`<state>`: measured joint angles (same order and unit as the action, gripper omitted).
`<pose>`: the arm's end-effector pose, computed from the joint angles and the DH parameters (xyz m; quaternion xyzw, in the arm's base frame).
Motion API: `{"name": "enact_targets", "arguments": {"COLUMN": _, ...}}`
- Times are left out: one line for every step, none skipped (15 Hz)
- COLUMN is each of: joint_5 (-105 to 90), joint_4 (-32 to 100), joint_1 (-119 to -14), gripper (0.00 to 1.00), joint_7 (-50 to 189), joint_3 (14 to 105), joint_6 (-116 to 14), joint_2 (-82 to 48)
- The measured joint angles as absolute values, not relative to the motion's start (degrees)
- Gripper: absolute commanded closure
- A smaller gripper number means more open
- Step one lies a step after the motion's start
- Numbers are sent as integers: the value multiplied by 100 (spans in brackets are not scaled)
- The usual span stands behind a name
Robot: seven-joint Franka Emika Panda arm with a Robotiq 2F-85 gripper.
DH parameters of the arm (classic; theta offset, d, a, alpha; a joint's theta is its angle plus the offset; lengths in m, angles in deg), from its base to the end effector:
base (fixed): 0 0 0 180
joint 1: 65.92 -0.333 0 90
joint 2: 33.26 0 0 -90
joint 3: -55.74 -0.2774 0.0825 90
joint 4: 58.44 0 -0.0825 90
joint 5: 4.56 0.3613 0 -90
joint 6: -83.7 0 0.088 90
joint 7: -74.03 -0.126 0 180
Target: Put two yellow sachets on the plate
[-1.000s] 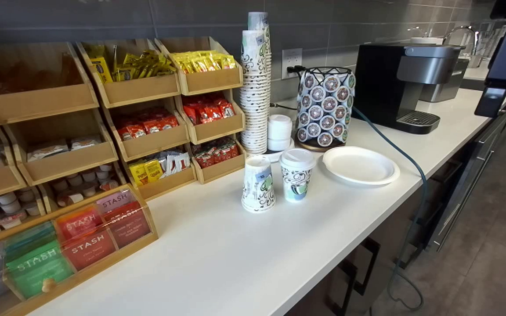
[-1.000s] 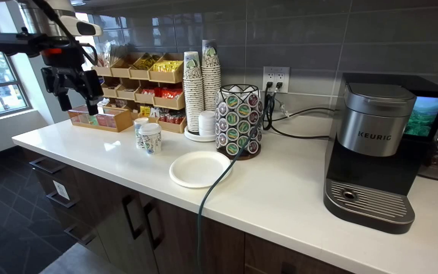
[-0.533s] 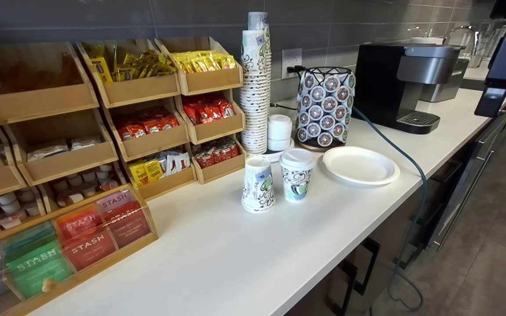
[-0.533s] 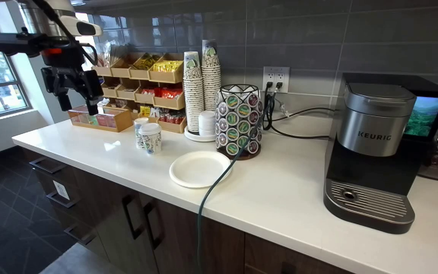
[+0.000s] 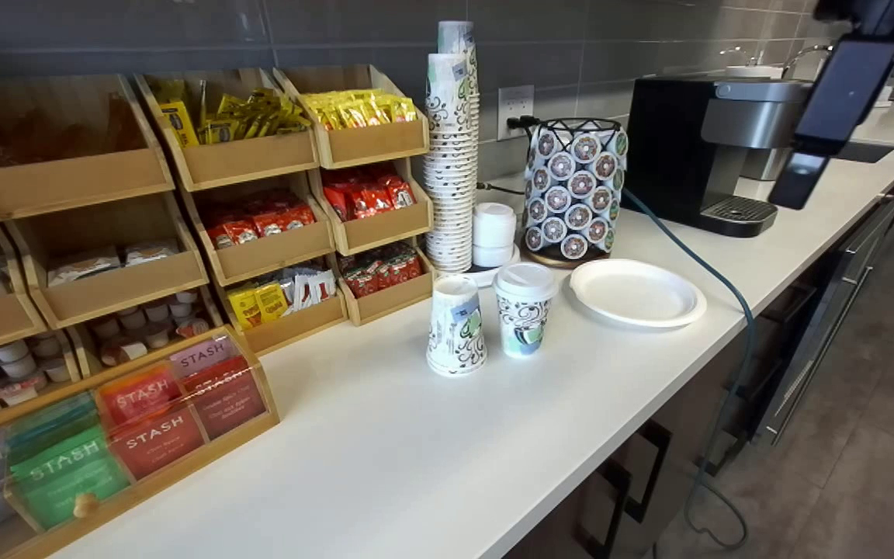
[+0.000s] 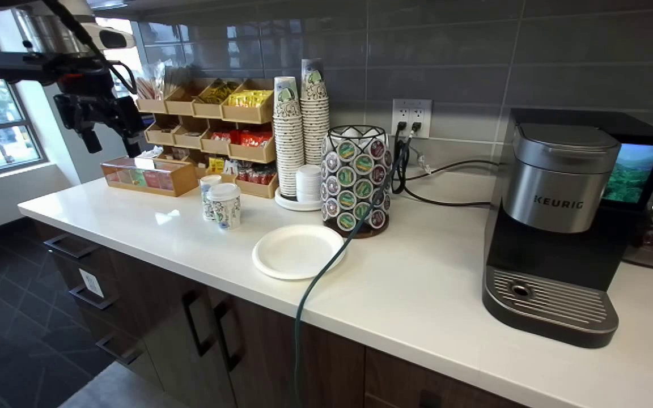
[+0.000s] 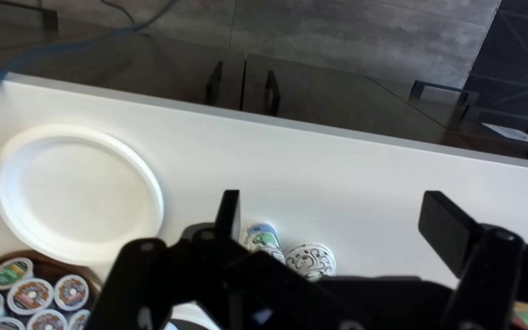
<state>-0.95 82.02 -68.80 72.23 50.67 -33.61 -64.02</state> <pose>0.3967 0.0605 0.4553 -0.9972 -0.0363 -0.0650 0.0115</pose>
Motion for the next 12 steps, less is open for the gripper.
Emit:
{"name": "enact_targets", "arguments": {"joint_5": -95, "joint_4": 8085, "joint_1": -6956, "gripper": 0, "joint_7": 7060, "joint_3": 4909, "joint_6": -3599, "joint_2": -6220}}
{"name": "enact_targets", "arguments": {"joint_5": -109, "joint_4": 7926, "joint_1": -7007, "gripper": 0, "joint_7": 6875, "joint_3": 4738, "joint_6": -3858, "joint_2": -5988}}
{"name": "enact_targets", "arguments": {"joint_5": -137, "joint_4": 7726, "joint_1": -7031, "gripper": 0, "joint_7": 6707, "joint_3": 4589, "joint_6": -4092, "joint_2": -5730}}
{"name": "enact_targets", "arguments": {"joint_5": -190, "joint_4": 7506, "joint_1": -7034, "gripper": 0, "joint_7": 6562, "joint_3": 4481, "joint_6": -4263, "joint_2": -5474}}
{"name": "enact_targets", "arguments": {"joint_5": -271, "joint_4": 7249, "joint_1": -7031, "gripper": 0, "joint_7": 6418, "joint_3": 4420, "joint_6": -4389, "joint_2": -5214}}
{"name": "enact_targets", "arguments": {"joint_5": -370, "joint_4": 6987, "joint_1": -7022, "gripper": 0, "joint_7": 6310, "joint_3": 4409, "joint_6": -4465, "joint_2": -4979}}
{"name": "enact_targets", "arguments": {"joint_5": -471, "joint_4": 6722, "joint_1": -6991, "gripper": 0, "joint_7": 6231, "joint_3": 4418, "joint_6": -4539, "joint_2": -4763}}
{"name": "enact_targets", "arguments": {"joint_5": -598, "joint_4": 6465, "joint_1": -6938, "gripper": 0, "joint_7": 6156, "joint_3": 4442, "joint_6": -4647, "joint_2": -4572}}
{"name": "enact_targets", "arguments": {"joint_5": -732, "joint_4": 6258, "joint_1": -6878, "gripper": 0, "joint_7": 6066, "joint_3": 4477, "joint_6": -4819, "joint_2": -4415}}
{"name": "enact_targets", "arguments": {"joint_5": -885, "joint_4": 6079, "joint_1": -6819, "gripper": 0, "joint_7": 5963, "joint_3": 4519, "joint_6": -5044, "joint_2": -4267}}
{"name": "enact_targets", "arguments": {"joint_5": -1031, "joint_4": 5944, "joint_1": -6768, "gripper": 0, "joint_7": 5860, "joint_3": 4562, "joint_6": -5306, "joint_2": -4130}}
{"name": "enact_targets", "arguments": {"joint_5": -1151, "joint_4": 5838, "joint_1": -6732, "gripper": 0, "joint_7": 5755, "joint_3": 4605, "joint_6": -5576, "joint_2": -3994}}
